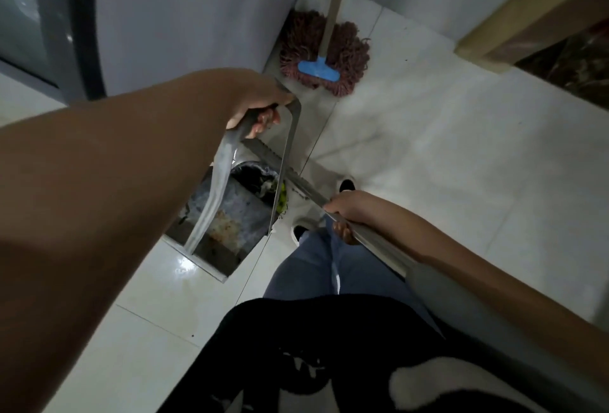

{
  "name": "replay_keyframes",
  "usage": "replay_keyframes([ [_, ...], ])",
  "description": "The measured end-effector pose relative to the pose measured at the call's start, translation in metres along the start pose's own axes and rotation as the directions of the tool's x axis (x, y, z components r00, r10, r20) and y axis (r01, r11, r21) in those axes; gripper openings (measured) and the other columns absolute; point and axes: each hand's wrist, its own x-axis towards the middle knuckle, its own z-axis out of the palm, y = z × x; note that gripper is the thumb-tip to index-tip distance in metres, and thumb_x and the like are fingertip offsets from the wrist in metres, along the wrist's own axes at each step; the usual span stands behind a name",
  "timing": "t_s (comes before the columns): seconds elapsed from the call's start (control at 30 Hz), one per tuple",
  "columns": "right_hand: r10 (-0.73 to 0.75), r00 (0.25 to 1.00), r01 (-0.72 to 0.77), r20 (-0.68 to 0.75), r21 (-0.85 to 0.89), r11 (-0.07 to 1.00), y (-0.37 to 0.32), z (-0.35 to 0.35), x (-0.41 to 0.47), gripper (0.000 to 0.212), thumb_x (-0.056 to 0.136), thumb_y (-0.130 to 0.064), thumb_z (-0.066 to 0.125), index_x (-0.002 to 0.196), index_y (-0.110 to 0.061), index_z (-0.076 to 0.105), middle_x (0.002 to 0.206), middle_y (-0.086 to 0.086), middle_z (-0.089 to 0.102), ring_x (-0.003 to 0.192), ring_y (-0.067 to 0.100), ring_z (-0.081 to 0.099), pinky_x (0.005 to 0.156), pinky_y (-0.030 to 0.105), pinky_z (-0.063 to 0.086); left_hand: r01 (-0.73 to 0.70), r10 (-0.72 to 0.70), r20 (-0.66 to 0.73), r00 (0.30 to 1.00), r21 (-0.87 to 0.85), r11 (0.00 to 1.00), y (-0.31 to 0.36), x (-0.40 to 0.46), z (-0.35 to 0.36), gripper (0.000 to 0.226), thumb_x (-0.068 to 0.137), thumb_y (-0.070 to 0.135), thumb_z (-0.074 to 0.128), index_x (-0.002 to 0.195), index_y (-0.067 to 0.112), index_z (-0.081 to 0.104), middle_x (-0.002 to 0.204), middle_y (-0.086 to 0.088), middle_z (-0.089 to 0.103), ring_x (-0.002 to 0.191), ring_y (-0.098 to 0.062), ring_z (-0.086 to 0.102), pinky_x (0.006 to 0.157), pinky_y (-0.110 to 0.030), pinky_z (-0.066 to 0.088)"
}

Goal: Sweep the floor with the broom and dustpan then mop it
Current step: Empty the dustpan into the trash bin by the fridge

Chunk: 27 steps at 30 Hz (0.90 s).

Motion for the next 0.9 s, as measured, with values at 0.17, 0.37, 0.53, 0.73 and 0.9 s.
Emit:
replay_keyframes([
  [0.17, 0.005, 1.000, -0.005, -0.008, 0.021, 1.000, -0.001, -0.004, 0.002, 0.026, 0.098, -0.024, 0.042, 0.080, -0.005, 0.045, 0.031, 0.004, 0.043, 0.020, 0.009, 0.037, 0.030, 0.010, 0.033, -0.008, 0.008, -0.012, 1.000, 0.006, 1.000, -0.010, 0.005, 0.003, 0.047, 0.098, 0.041, 0.040, 0.061, 0.011, 0.041, 0.040, 0.003, 0.032, 0.033, -0.007, 0.027, 0.038, -0.016, 0.023],
  [0.37, 0.001, 0.999, 0.000, -0.054, 0.009, 1.000, 0.007, -0.007, 0.014, 0.023, 0.095, -0.019, 0.044, 0.078, -0.005, 0.042, 0.040, 0.008, 0.046, 0.021, 0.011, 0.038, 0.030, 0.011, 0.033, 0.035, -0.041, 0.059, 0.997, 0.114, 0.993, -0.008, 0.006, 0.015, 0.049, 0.096, 0.044, 0.042, 0.060, 0.011, 0.043, 0.031, 0.007, 0.033, 0.024, -0.005, 0.029, 0.035, -0.014, 0.025],
  [0.53, 0.109, 0.994, -0.109, -0.023, -0.025, 0.994, 0.014, -0.015, 0.020, 0.030, 0.093, -0.028, 0.050, 0.075, -0.004, 0.048, 0.038, 0.007, 0.051, 0.025, 0.013, 0.047, 0.031, 0.015, 0.037, 0.010, -0.012, 0.038, 0.999, 0.053, 0.999, -0.003, 0.002, 0.012, 0.046, 0.095, 0.045, 0.044, 0.061, 0.014, 0.043, 0.030, 0.008, 0.033, 0.024, -0.003, 0.029, 0.033, -0.009, 0.026],
  [0.73, -0.089, 0.993, 0.084, -0.075, -0.074, 0.994, 0.024, -0.016, 0.024, 0.026, 0.092, -0.020, 0.049, 0.069, -0.009, 0.047, 0.032, -0.001, 0.051, 0.027, 0.009, 0.048, 0.031, 0.016, 0.038, 0.000, -0.001, 0.036, 0.999, 0.031, 1.000, -0.003, -0.001, 0.014, 0.046, 0.096, 0.042, 0.044, 0.062, 0.012, 0.043, 0.030, 0.009, 0.033, 0.023, -0.002, 0.029, 0.030, -0.008, 0.025],
  [0.9, -0.077, 0.991, 0.071, -0.108, -0.057, 0.996, 0.023, -0.016, 0.022, 0.027, 0.093, -0.022, 0.049, 0.069, -0.009, 0.046, 0.051, 0.004, 0.048, 0.026, 0.008, 0.045, 0.030, 0.016, 0.036, -0.001, 0.000, 0.033, 0.999, 0.039, 0.999, -0.004, -0.005, 0.015, 0.045, 0.096, 0.041, 0.044, 0.063, 0.010, 0.044, 0.029, 0.008, 0.033, 0.022, -0.002, 0.029, 0.030, -0.007, 0.025],
])
